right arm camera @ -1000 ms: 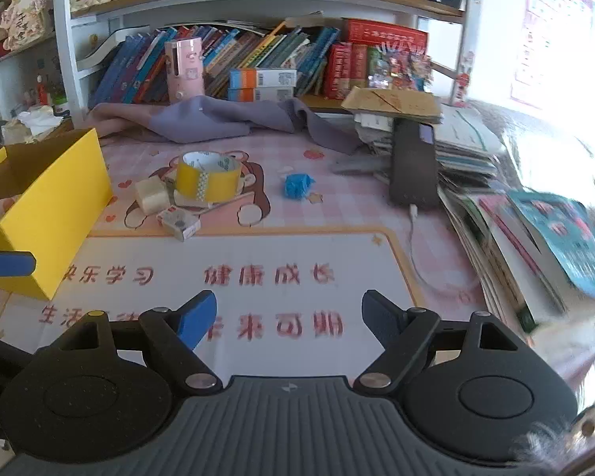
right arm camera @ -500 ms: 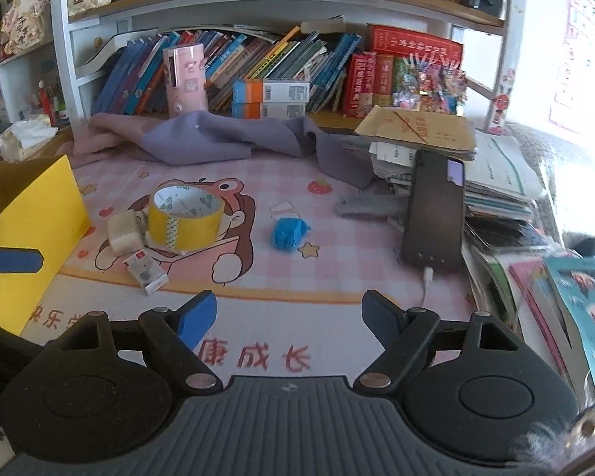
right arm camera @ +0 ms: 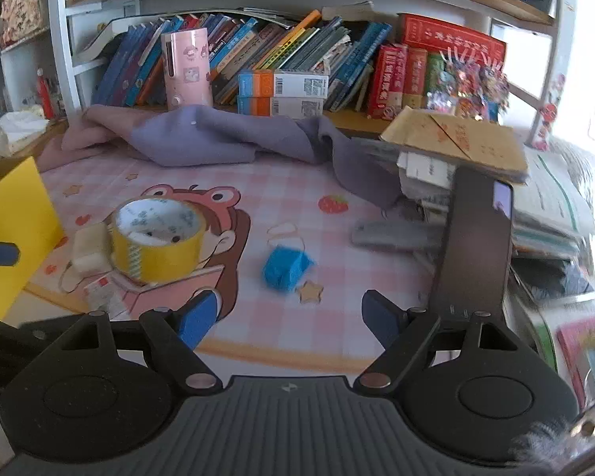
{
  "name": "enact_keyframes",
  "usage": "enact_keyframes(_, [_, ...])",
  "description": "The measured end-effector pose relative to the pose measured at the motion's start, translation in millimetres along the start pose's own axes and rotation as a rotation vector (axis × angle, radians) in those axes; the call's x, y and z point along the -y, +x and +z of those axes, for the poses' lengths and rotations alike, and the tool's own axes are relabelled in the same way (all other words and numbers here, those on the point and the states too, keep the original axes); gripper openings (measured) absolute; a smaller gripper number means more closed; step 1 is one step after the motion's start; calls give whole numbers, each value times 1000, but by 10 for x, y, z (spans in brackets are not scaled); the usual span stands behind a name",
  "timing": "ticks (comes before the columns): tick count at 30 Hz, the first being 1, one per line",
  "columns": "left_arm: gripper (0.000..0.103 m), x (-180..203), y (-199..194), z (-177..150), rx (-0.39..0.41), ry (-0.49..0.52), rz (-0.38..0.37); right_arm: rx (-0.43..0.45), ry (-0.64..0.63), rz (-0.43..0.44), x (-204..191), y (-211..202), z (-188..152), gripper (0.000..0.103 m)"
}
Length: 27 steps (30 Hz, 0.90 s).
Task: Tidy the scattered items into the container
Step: 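Grasp the red-white card box with the left tool while the right tool grasps the blue toy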
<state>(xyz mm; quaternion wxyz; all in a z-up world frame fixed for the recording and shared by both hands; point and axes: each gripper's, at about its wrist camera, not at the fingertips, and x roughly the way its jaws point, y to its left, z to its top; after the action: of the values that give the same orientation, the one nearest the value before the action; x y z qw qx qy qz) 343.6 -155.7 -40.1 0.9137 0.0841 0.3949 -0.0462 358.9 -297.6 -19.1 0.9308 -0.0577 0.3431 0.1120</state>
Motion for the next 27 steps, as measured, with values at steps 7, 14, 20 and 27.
enact_keyframes(7, [92, -3, 298, 9, -46, -61, -1, -28, -114, 18, -84, 519, 107, 79])
enact_keyframes(14, [89, -27, 591, -38, -94, -108, 27, 1, -108, 55, -75, 807, 76, 78])
enact_keyframes(20, [86, -72, 750, -91, -130, -145, 34, -33, -74, 66, -32, 994, 23, 76])
enact_keyframes(27, [70, -85, 721, -133, -109, -182, 13, -38, -55, 84, 18, 1071, -7, 57])
